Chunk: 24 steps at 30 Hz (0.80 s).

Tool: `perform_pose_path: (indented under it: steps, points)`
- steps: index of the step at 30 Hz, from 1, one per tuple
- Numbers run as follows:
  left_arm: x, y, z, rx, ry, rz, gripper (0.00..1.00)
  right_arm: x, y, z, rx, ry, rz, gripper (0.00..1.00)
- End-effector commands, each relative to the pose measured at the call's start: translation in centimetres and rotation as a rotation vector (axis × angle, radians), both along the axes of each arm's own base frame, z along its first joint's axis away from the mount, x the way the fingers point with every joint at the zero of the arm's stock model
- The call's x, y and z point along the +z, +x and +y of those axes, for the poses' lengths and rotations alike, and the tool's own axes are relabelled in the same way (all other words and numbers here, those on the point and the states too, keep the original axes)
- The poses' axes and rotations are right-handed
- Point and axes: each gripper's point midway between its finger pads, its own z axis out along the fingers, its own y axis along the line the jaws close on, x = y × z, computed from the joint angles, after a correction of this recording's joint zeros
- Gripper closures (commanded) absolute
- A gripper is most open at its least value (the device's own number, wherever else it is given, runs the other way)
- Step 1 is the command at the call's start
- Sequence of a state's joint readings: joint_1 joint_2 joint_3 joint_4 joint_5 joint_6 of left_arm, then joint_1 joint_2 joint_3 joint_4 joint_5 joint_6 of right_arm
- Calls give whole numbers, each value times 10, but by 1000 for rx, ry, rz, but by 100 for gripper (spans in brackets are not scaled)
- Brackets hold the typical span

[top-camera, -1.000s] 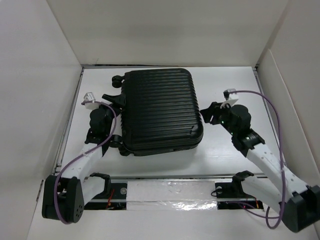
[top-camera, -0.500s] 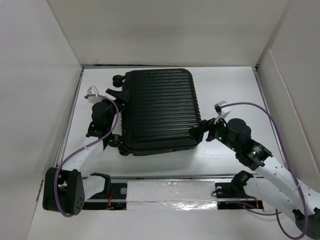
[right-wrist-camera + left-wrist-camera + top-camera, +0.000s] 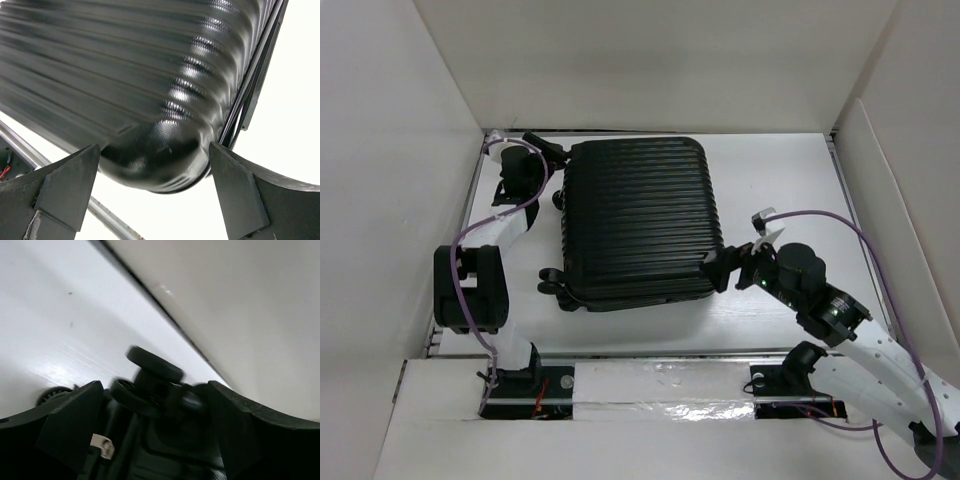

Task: Pack the luggage

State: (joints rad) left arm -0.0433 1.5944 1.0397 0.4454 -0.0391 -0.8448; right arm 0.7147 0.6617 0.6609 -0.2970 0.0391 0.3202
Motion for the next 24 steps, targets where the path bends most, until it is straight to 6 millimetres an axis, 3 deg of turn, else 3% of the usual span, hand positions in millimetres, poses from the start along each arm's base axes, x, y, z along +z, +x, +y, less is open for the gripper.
perform_pose_path:
  steps: [1, 8, 11, 19, 22, 23, 24]
  points:
    - [6, 16, 5, -12, 13, 10, 17, -4, -6, -6, 2, -29, 0, 5]
    - [10, 46, -7, -101, -1, -20, 17, -9, -9, -7, 14, -40, 7, 5]
    - [0, 53, -15, -137, -37, -15, 19, -13, -9, -5, 15, -39, 20, 5]
    - [-35, 46, -36, -206, -193, -12, 29, -7, -5, -11, -28, -37, 11, 5]
    - [-33, 44, -37, -202, -226, -44, 52, -8, -3, -19, -80, -34, 23, 8]
    - [-30, 44, -36, -200, -227, -60, 75, -8, -3, -21, -96, -34, 29, 16]
    - [-25, 43, -36, -200, -228, -76, 84, -11, -3, -25, -115, -43, 39, 23]
